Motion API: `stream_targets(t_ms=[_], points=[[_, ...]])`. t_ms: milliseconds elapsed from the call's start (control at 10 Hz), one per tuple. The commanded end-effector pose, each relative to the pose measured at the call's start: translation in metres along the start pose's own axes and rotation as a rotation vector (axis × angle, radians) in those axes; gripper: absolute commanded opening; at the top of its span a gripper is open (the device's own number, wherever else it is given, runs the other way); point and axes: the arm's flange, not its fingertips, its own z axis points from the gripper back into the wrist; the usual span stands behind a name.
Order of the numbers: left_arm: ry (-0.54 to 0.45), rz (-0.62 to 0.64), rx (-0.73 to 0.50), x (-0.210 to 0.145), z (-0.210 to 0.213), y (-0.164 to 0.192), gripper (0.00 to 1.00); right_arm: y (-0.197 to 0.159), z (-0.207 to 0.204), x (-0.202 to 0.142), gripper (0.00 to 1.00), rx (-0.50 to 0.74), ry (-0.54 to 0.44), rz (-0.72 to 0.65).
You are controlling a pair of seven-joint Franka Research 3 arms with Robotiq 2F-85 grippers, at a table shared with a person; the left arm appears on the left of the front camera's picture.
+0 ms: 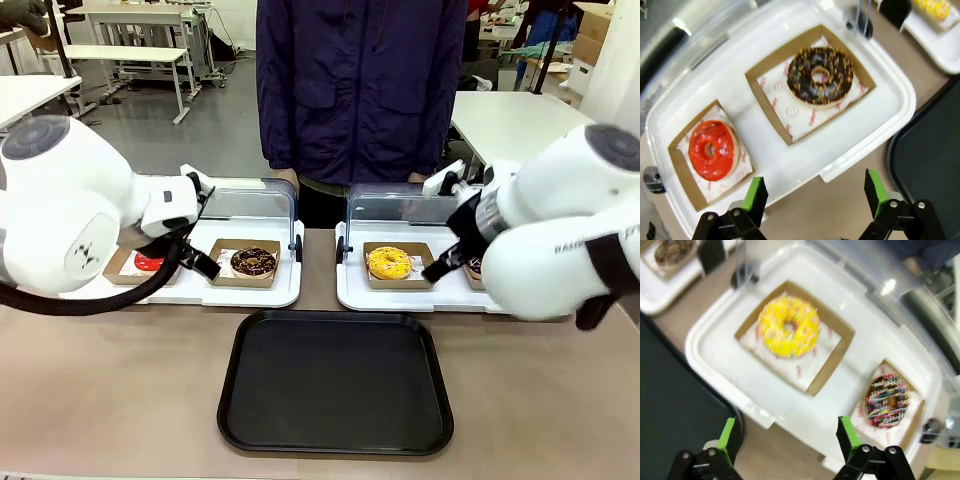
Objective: Move the second donut from the left to the tray.
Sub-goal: Pick up the Paper togo box containing the Donut indicated by the person and place it on the Handle tray.
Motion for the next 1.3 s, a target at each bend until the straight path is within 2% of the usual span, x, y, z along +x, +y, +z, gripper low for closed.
stream_targets(t_ms=[0, 200, 400, 500, 800, 1200], points=[[-0.04, 0.027, -0.102, 0.036, 0.05, 0.048, 1.0, -0.063, 0.066, 0.034, 1.0, 0.091, -0.092, -0.041], [-0.062, -0.001, -0.215, 0.045, 0.088, 0.089, 1.0, -0.129, 0.116, 0.017, 1.0, 0.188, -0.173, -0.069], [-0.12, -0.054, -0.341, 0.03, 0.129, 0.142, 1.0, -0.197, 0.144, -0.028, 1.0, 0.319, -0.286, -0.045], [-0.177, -0.074, -0.414, 0.016, 0.143, 0.167, 1.0, -0.222, 0.152, -0.05, 1.0, 0.333, -0.317, -0.057], [-0.361, -0.08, -0.553, -0.044, 0.153, 0.248, 1.0, -0.253, 0.164, -0.106, 1.0, 0.367, -0.459, -0.02], [-0.503, -0.211, -0.587, -0.095, 0.13, 0.292, 1.0, -0.253, 0.161, -0.142, 1.0, 0.392, -0.515, 0.022]])
